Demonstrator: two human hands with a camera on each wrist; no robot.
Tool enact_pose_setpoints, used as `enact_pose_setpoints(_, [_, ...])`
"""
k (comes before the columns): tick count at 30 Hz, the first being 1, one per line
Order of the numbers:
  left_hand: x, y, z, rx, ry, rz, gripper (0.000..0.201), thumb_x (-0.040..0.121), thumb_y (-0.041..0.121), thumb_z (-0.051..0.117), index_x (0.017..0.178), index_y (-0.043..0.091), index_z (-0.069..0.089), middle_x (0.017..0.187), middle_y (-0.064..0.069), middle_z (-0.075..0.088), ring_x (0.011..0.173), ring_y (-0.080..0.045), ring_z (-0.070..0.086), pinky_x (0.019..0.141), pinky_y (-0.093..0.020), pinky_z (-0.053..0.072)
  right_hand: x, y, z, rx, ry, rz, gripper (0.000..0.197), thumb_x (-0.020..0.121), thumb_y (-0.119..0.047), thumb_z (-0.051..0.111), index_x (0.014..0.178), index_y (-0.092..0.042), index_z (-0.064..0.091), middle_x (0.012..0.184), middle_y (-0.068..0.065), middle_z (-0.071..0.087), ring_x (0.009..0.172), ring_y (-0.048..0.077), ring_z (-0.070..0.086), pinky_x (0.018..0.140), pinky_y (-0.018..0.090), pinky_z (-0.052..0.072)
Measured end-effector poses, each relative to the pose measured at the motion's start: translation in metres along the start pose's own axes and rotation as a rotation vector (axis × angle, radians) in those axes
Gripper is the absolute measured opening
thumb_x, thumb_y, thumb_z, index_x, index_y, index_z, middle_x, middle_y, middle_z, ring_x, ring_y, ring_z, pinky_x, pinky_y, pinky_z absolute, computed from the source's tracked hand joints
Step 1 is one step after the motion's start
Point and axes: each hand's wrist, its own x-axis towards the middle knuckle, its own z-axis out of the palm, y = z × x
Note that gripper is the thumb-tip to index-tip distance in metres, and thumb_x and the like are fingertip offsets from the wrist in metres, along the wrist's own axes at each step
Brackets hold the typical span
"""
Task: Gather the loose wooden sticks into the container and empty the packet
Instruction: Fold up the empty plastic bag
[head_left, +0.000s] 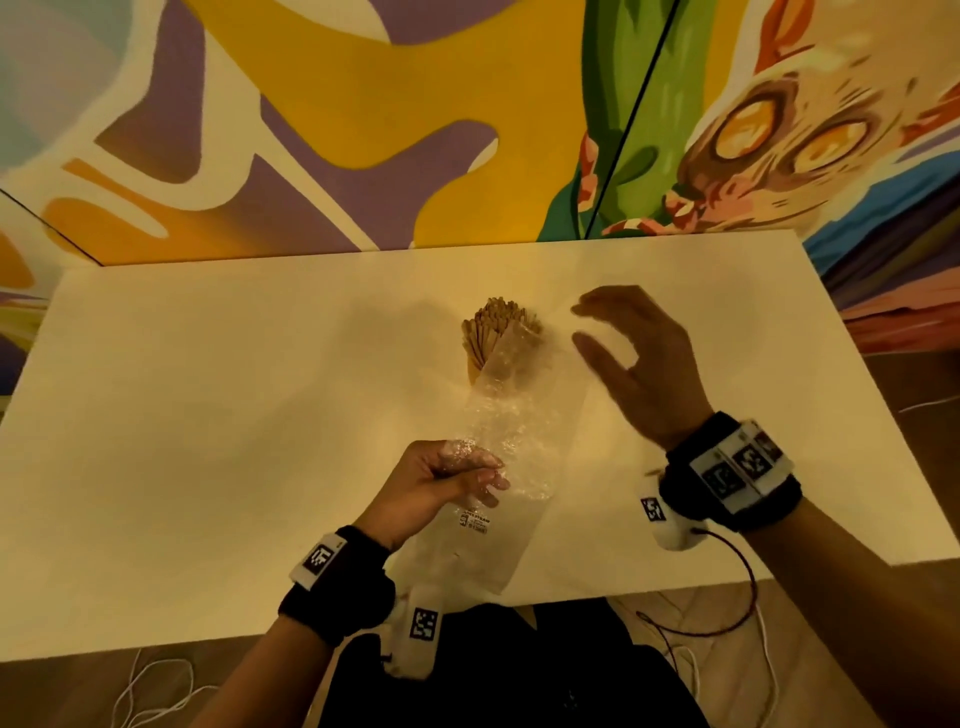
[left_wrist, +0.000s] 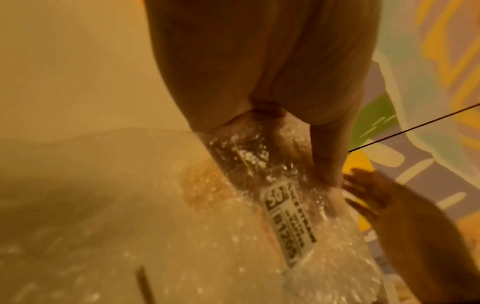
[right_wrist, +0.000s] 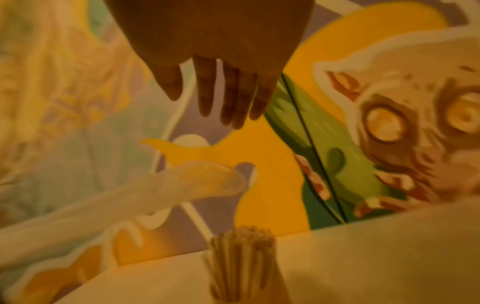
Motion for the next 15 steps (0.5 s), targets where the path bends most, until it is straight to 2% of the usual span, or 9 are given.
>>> enact_pose_setpoints(2, [-0.003, 0.001, 0.0, 0.012, 0.013, 0.007, 0.017, 0.083, 0.004, 0.066, 0.099, 0.005, 0.072, 0.093, -0.015, 0.075, 0.072, -0.028, 0.072, 0.06, -0.028, 0.051, -0.019, -0.027, 0.002, 0.018, -0.14, -0.226, 0.032, 0.091, -0.027, 0.064, 0.116, -0.006, 0.068, 0.13, 0.009, 0.059, 0.119, 0.021, 0.056, 0.1, 0.033, 0.042])
enact_pose_setpoints(4, [-0.007, 0.003, 0.002, 0.001, 0.023, 0.024, 0.018, 0.083, 0.001, 0.066, 0.1, 0.004, 0.071, 0.092, -0.014, 0.075, 0.072, -0.028, 0.072, 0.059, -0.027, 0.052, -0.036, -0.039, 0.014, 0.061, -0.297, -0.335, 0.04, 0.088, -0.032, 0.068, 0.12, -0.008, 0.067, 0.137, 0.008, 0.056, 0.127, 0.021, 0.052, 0.107, 0.034, 0.036])
enact_pose_setpoints(5, [-0.008, 0.005, 0.003, -0.014, 0.03, 0.038, 0.019, 0.083, -0.001, 0.065, 0.101, 0.003, 0.071, 0.091, -0.014, 0.075, 0.072, -0.029, 0.072, 0.06, -0.027, 0.054, -0.041, -0.039, 0.02, 0.106, -0.369, -0.285, 0.046, 0.087, -0.037, 0.069, 0.124, -0.011, 0.065, 0.139, 0.005, 0.055, 0.13, 0.017, 0.05, 0.11, 0.034, 0.035])
enact_pose_setpoints(7, [-0.009, 0.008, 0.004, -0.052, 0.065, 0.072, 0.018, 0.083, -0.001, 0.064, 0.1, 0.002, 0.071, 0.087, -0.012, 0.076, 0.072, -0.029, 0.072, 0.063, -0.029, 0.056, -0.049, -0.031, 0.031, 0.245, -0.482, -0.052, 0.055, 0.083, -0.041, 0.072, 0.13, -0.016, 0.061, 0.138, -0.002, 0.056, 0.13, 0.007, 0.049, 0.11, 0.033, 0.037])
enact_pose_setpoints(9, [-0.01, 0.01, 0.006, -0.08, 0.125, 0.114, 0.018, 0.082, 0.007, 0.064, 0.098, 0.002, 0.071, 0.089, -0.011, 0.076, 0.074, -0.029, 0.072, 0.065, -0.032, 0.056, -0.054, -0.026, 0.036, 0.494, -0.531, 0.222, 0.052, 0.081, -0.029, 0.077, 0.129, -0.016, 0.062, 0.13, -0.003, 0.063, 0.122, 0.004, 0.056, 0.104, 0.027, 0.043])
enact_pose_setpoints(12, [-0.01, 0.011, 0.009, -0.087, 0.223, 0.154, 0.023, 0.082, 0.015, 0.065, 0.102, 0.006, 0.072, 0.095, -0.012, 0.075, 0.084, -0.028, 0.072, 0.063, -0.029, 0.056, -0.064, -0.024, 0.047, 0.908, -0.439, 0.51, 0.038, 0.082, -0.001, 0.071, 0.12, -0.007, 0.065, 0.114, 0.007, 0.072, 0.103, 0.016, 0.067, 0.09, 0.025, 0.052])
enact_pose_setpoints(14, [-0.011, 0.009, 0.008, -0.023, 0.303, 0.227, 0.021, 0.083, 0.019, 0.069, 0.101, 0.013, 0.075, 0.108, -0.006, 0.07, 0.1, -0.023, 0.067, 0.068, -0.025, 0.054, -0.066, -0.026, 0.052, 0.991, -0.383, 0.581, 0.035, 0.085, 0.004, 0.065, 0.118, -0.007, 0.065, 0.108, 0.012, 0.073, 0.097, 0.023, 0.07, 0.082, 0.029, 0.056])
enact_pose_setpoints(15, [-0.011, 0.007, 0.007, 0.063, 0.357, 0.281, 0.018, 0.082, 0.024, 0.073, 0.098, 0.018, 0.077, 0.116, -0.002, 0.065, 0.108, -0.017, 0.061, 0.075, -0.023, 0.052, -0.067, -0.028, 0.053, 1.017, -0.393, 0.606, 0.033, 0.088, 0.003, 0.061, 0.119, -0.007, 0.064, 0.107, 0.014, 0.073, 0.095, 0.028, 0.071, 0.08, 0.032, 0.058])
